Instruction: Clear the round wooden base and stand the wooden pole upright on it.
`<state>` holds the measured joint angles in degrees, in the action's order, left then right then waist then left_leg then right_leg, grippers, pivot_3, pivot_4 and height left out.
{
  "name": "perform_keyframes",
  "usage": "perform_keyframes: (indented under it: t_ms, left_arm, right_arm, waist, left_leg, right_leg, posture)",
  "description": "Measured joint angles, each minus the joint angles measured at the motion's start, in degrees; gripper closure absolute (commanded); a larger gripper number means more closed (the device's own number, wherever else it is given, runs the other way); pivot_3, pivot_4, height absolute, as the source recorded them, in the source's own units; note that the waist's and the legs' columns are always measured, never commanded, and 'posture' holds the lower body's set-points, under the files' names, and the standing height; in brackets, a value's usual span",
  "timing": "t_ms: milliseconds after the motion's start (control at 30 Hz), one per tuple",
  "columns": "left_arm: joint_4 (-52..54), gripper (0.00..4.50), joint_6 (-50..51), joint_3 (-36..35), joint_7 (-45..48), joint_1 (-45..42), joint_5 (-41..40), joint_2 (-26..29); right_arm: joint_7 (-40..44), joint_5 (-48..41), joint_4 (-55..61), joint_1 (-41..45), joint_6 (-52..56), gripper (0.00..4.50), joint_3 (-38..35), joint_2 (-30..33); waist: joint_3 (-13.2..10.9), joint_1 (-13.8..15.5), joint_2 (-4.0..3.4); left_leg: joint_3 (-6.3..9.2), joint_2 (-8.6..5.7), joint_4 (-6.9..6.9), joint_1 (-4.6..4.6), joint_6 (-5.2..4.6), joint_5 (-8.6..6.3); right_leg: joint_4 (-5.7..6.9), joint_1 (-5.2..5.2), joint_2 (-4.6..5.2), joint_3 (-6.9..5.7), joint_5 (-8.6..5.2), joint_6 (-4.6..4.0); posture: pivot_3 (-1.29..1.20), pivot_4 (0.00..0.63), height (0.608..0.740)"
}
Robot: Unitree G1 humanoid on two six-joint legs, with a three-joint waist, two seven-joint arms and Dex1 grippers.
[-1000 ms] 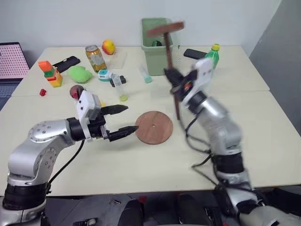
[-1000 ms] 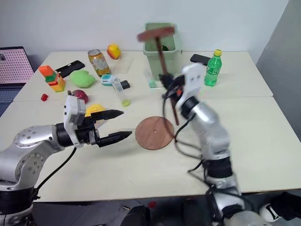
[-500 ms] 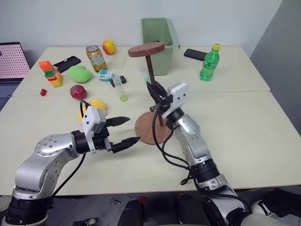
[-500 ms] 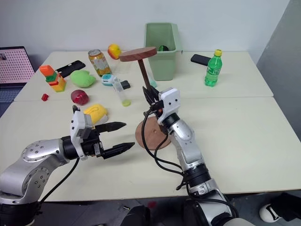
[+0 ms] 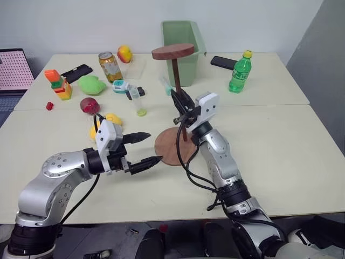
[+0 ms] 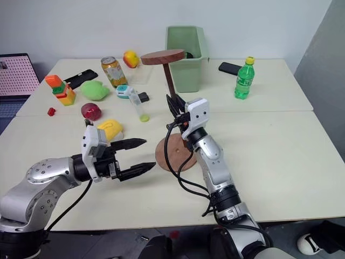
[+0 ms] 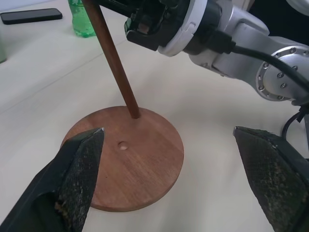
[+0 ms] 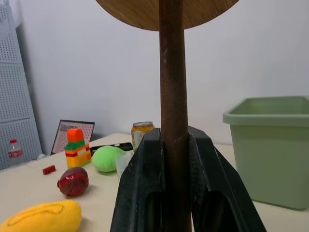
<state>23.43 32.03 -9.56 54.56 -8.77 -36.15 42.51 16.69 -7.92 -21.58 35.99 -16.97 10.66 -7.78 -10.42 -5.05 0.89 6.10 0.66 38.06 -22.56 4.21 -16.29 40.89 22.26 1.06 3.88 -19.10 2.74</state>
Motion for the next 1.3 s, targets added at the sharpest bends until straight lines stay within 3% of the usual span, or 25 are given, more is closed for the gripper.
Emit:
perform_keyframes:
  t_ms: [400,833,933,1167,1300]
  left_arm:
    - [0.0,0.00,0.0,0.2,0.1,1.8,0.0,0.2]
    - [0.8,0.00,0.2,0.2,-0.1,2.6,0.0,0.5]
    - [0.7,0.00,0.8,0.2,-0.3,2.0,-0.7,0.5]
    - [-2.9,0.00,2.7,0.3,-0.1,-4.9,-2.9,0.4]
    - [-4.3,0.00,2.6,0.7,0.3,-6.1,-2.8,0.3]
  right_arm:
    - [-1.8,0.2,-9.7,2.1,-9.8,4.24,1.4,0.0]
    - [-2.7,-0.6,-15.5,6.3,-11.7,4.24,2.6,0.0]
    - [-1.0,-2.0,-11.7,6.2,-8.9,4.24,4.1,0.0]
    - [3.3,-6.8,9.4,4.8,3.7,4.24,6.2,0.6]
    - [6.6,-12.2,21.3,3.8,20.6,4.24,4.7,9.5]
  waist:
    - [0.0,0.0,0.01]
    - [0.0,0.0,0.01]
    - [0.0,0.0,0.00]
    - [0.0,0.2,0.01]
    - [0.0,0.5,0.01]
  left_leg:
    - [0.01,0.01,-0.02,0.18,0.00,0.00]
    - [0.04,0.03,-0.06,0.25,0.00,0.00]
    - [0.08,0.04,-0.07,0.22,0.00,0.00]
    - [0.18,0.03,-0.06,0.10,0.01,0.00]
    - [0.23,-0.02,-0.03,0.05,0.01,0.00]
  right_leg:
    - [0.00,-0.16,0.00,0.01,0.00,0.00]
    - [0.01,-0.18,-0.02,0.07,0.00,0.00]
    - [0.01,-0.12,-0.02,0.07,0.00,0.00]
    - [0.00,-0.06,0.00,0.00,0.00,0.00]
    - [-0.06,-0.08,0.07,0.00,0.00,0.00]
  posture:
    - [0.00,0.150,0.740]
    - [0.00,0.150,0.740]
    - [0.00,0.150,0.740]
    - [0.00,0.150,0.740]
    - [0.00,0.150,0.740]
